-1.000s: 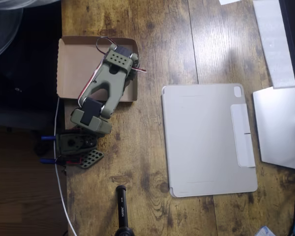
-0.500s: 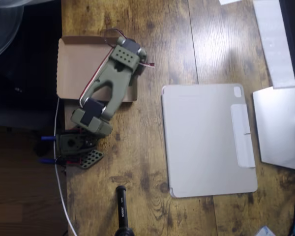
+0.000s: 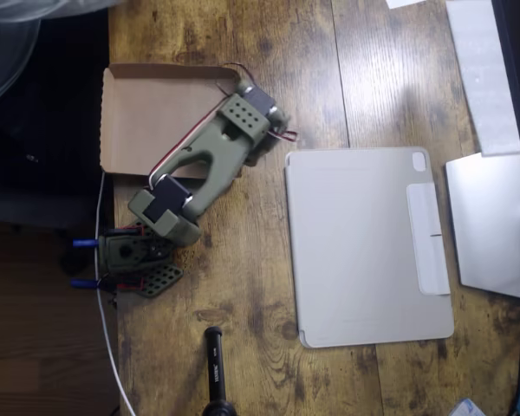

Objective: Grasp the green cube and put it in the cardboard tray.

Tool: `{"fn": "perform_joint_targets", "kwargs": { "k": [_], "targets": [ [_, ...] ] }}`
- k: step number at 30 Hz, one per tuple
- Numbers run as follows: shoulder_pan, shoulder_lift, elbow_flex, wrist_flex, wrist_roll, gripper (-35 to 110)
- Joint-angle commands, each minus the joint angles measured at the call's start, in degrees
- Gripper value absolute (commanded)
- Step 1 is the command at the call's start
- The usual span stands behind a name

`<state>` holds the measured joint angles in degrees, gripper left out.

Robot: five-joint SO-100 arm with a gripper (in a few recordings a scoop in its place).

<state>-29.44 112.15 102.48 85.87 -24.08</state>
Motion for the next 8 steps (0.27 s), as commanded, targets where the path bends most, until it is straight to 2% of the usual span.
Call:
{"fn": "perform_joint_targets", "kwargs": {
  "k": [1, 8],
  "targets": [
    [3.6, 2.5, 0.6, -1.4, -2.1, 25],
    [11.6, 0.5, 0.7, -4.7, -1.7, 25]
  ]
}}
